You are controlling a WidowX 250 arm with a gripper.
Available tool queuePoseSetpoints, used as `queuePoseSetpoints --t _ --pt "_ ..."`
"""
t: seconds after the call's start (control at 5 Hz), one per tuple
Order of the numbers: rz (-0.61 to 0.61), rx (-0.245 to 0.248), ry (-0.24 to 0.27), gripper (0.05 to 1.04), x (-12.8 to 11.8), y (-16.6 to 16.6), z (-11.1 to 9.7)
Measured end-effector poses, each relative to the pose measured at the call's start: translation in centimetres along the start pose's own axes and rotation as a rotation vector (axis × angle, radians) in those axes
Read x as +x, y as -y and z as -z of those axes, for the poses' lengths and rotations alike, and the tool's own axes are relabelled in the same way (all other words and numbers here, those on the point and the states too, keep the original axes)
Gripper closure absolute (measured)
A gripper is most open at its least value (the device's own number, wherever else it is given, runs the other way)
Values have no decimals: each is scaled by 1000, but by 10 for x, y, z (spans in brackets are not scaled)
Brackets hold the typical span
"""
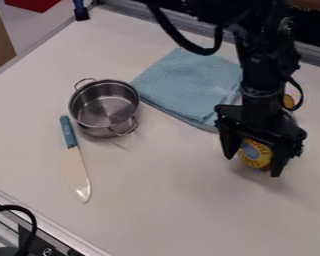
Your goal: Moved the can to the upper right
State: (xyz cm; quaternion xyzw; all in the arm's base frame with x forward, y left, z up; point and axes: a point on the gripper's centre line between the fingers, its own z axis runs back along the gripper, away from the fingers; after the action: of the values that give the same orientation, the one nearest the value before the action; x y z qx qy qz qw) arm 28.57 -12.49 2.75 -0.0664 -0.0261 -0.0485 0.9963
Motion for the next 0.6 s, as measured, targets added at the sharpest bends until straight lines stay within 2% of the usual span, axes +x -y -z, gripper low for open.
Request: queuePoseSetpoints --t 0.2,0.4,0.6 --pt "-7 -17 -35 86 -4 -3 -2" --pt "-15 -47 -61 86 -9 -18 -23" --pt "-42 -51 -59 86 -15 -40 -40"
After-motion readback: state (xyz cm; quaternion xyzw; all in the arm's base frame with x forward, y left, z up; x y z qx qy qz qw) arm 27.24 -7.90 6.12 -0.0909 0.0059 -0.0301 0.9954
